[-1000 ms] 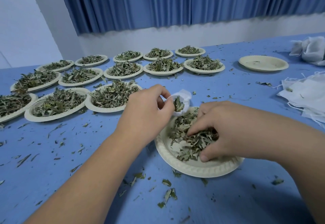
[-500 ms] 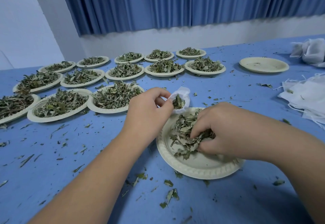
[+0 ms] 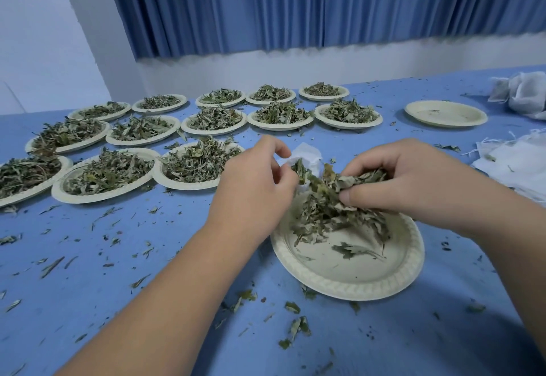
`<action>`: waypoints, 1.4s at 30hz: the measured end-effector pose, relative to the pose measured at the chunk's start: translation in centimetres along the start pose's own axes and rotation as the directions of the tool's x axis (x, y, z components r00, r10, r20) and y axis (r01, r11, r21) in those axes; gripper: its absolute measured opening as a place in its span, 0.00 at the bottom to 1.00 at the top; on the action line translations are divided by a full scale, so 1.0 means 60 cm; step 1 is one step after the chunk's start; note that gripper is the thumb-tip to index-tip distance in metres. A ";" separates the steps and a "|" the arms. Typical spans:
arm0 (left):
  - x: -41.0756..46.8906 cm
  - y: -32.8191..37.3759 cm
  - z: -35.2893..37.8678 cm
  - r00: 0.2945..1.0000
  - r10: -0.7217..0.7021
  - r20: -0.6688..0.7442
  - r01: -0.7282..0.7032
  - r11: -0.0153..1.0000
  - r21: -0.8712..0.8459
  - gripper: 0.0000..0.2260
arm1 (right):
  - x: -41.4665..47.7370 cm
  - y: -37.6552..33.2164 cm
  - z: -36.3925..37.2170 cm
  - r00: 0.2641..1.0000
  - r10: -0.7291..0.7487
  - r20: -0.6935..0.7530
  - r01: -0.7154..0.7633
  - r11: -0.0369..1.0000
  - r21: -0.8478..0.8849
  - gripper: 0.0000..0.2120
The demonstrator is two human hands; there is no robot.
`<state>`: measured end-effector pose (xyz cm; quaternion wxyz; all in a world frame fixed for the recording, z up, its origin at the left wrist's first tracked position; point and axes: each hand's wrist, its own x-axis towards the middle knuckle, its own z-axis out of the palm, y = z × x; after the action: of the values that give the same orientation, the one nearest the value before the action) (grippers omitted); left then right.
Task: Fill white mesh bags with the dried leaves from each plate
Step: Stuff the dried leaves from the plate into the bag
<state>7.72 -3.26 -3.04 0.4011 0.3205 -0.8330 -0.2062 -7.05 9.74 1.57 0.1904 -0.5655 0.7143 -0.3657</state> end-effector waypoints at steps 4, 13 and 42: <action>-0.004 0.009 0.000 0.998 0.059 0.006 -0.059 0.997 0.040 0.03 | 0.008 0.008 0.015 0.993 0.050 -0.110 -0.057 0.997 -0.060 0.03; -0.011 0.027 0.007 0.994 0.099 0.043 -0.103 0.992 0.080 0.02 | 0.010 0.008 0.036 0.970 0.041 -0.242 -0.105 0.960 -0.258 0.06; -0.013 0.031 0.015 0.986 -0.123 0.114 0.152 0.942 -0.300 0.05 | 0.011 0.011 0.050 0.953 -0.239 -0.184 0.174 0.934 -0.313 0.08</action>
<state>6.64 -1.32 -2.87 0.3910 0.3016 -0.7843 -0.3757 -5.66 8.27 -0.81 -0.0151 -0.6159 0.7134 -0.3339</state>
